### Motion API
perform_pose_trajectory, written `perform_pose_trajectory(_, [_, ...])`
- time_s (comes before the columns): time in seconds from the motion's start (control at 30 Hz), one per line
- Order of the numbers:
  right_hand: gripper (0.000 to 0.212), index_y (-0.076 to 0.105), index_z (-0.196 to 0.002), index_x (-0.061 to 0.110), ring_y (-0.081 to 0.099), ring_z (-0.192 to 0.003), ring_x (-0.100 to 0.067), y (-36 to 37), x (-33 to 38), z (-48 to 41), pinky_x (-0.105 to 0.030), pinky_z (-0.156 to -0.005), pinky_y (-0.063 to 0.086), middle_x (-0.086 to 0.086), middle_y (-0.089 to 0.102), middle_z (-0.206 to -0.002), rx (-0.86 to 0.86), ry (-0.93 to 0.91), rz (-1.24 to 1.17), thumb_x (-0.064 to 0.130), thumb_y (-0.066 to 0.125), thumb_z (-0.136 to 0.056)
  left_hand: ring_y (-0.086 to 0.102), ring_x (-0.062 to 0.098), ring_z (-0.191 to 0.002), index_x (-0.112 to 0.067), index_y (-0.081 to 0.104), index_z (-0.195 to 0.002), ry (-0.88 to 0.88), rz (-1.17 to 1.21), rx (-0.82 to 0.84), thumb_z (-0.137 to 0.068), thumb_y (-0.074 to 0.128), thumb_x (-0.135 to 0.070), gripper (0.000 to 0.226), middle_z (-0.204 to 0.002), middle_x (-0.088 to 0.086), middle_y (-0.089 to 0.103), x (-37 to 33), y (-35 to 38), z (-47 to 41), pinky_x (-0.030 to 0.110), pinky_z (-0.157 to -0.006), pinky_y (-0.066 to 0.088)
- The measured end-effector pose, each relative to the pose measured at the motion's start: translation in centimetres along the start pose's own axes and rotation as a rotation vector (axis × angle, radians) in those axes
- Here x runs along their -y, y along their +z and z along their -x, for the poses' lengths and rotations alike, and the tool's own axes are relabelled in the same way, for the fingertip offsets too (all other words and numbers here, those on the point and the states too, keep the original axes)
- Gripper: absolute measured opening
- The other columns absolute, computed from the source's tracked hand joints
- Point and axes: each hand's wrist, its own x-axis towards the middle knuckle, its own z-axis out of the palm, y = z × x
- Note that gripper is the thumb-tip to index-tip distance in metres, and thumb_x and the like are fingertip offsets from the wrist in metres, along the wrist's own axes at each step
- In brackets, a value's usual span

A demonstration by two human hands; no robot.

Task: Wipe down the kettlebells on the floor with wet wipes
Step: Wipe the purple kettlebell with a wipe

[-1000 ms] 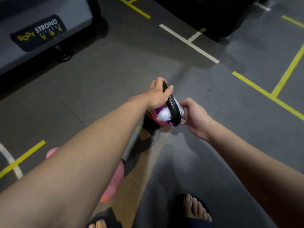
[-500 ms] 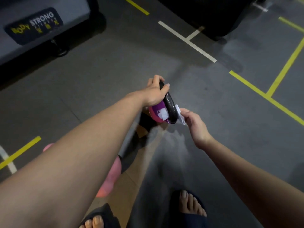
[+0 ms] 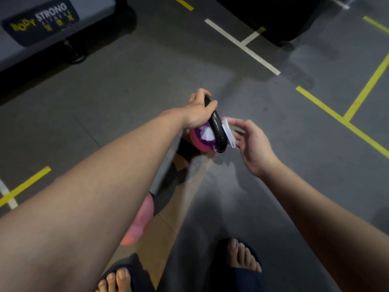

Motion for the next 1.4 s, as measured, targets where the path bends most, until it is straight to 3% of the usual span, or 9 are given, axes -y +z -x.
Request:
perform_pose_trajectory(0.3, [0.033,0.075,-0.101,0.016,0.068,-0.079,-0.013,0.5,0.1,-0.8,-0.031,-0.077,0.05,-0.002,0.076,-0.092,0.02,0.07,0.223,0.031,0.046,-0.105,0.039,0.024,-0.137,-0.018,0.031,-0.146,-0.008,0.03,-0.002,-0.108,0.04,-0.04,0.045,-0.149,0.01,0.03,0.1,0.3,0.2,0.026,-0.109,0.025])
perform_pose_trajectory(0.47, [0.057,0.075,-0.118,0.028,0.065,-0.118,-0.005,-0.9,-0.9,0.6,-0.037,-0.114,0.036,0.009,0.075,-0.118,0.08,0.066,0.348,0.064,0.034,-0.102,0.037,0.022,-0.139,-0.018,0.032,-0.146,-0.002,0.031,-0.004,-0.107,0.041,-0.04,0.045,-0.149,0.009,0.03,0.0,0.4,0.1,0.026,-0.112,0.022])
perform_pose_trajectory(0.57, [0.072,0.077,-0.116,0.033,0.063,-0.121,-0.008,-1.6,-1.2,1.4,-0.041,-0.118,0.033,0.009,0.076,-0.117,0.077,0.058,0.429,0.082,0.031,-0.09,0.037,0.021,-0.138,-0.019,0.032,-0.146,-0.006,0.027,0.002,-0.107,0.041,-0.04,0.045,-0.15,0.009,0.029,0.0,0.3,0.2,0.023,-0.109,0.022])
perform_pose_trajectory(0.77, [0.077,0.074,-0.11,0.008,0.064,-0.119,-0.015,-1.3,-4.1,2.4,-0.03,-0.103,0.046,-0.007,0.075,-0.115,-0.059,0.054,0.458,0.072,0.036,-0.091,0.039,0.022,-0.137,-0.018,0.033,-0.145,-0.009,0.036,-0.021,-0.107,0.041,-0.039,0.044,-0.15,0.009,0.03,-0.1,0.5,0.6,0.023,-0.106,0.022])
perform_pose_trajectory(1.0, [0.035,0.08,-0.088,0.035,0.065,-0.09,-0.015,-0.7,-0.7,-0.2,-0.038,-0.088,0.048,0.007,0.074,-0.09,-0.037,0.03,0.546,0.038,0.046,-0.094,0.042,0.024,-0.135,-0.02,0.034,-0.144,-0.012,0.032,-0.026,-0.106,0.042,-0.04,0.044,-0.148,0.009,0.031,0.0,0.5,0.6,0.025,-0.108,0.025])
perform_pose_trajectory(1.13, [0.037,0.078,-0.091,0.014,0.064,-0.076,0.002,0.2,0.5,-0.3,-0.017,-0.075,0.047,0.011,0.072,-0.078,0.022,-0.004,0.54,0.035,0.048,-0.099,0.041,0.025,-0.136,-0.02,0.034,-0.145,-0.006,0.029,-0.018,-0.106,0.042,-0.039,0.044,-0.149,0.009,0.031,0.2,0.4,0.7,0.028,-0.111,0.025])
perform_pose_trajectory(1.2, [0.041,0.078,-0.094,0.018,0.067,-0.081,0.008,0.2,0.3,-0.2,-0.011,-0.083,0.047,0.014,0.077,-0.084,0.064,0.018,0.438,0.036,0.043,-0.107,0.04,0.024,-0.136,-0.019,0.034,-0.144,0.001,0.041,-0.009,-0.107,0.042,-0.038,0.043,-0.149,0.009,0.031,0.4,0.2,0.7,0.027,-0.111,0.025])
perform_pose_trajectory(1.27, [0.048,0.076,-0.112,0.014,0.072,-0.105,-0.011,0.3,0.3,-0.5,-0.028,-0.103,0.048,-0.001,0.078,-0.107,0.11,0.066,0.301,0.042,0.037,-0.109,0.04,0.022,-0.136,-0.02,0.034,-0.144,0.007,0.039,-0.007,-0.107,0.041,-0.037,0.042,-0.149,0.008,0.032,0.4,0.0,0.7,0.026,-0.11,0.025])
perform_pose_trajectory(1.4, [0.055,0.063,-0.132,0.0,0.065,-0.119,-0.037,0.3,1.8,-1.0,-0.044,-0.104,0.048,-0.019,0.07,-0.125,0.156,0.07,0.188,0.04,0.031,-0.11,0.041,0.022,-0.135,-0.02,0.035,-0.144,0.016,0.041,-0.007,-0.107,0.042,-0.038,0.042,-0.149,0.008,0.032,0.3,0.2,0.6,0.026,-0.109,0.026])
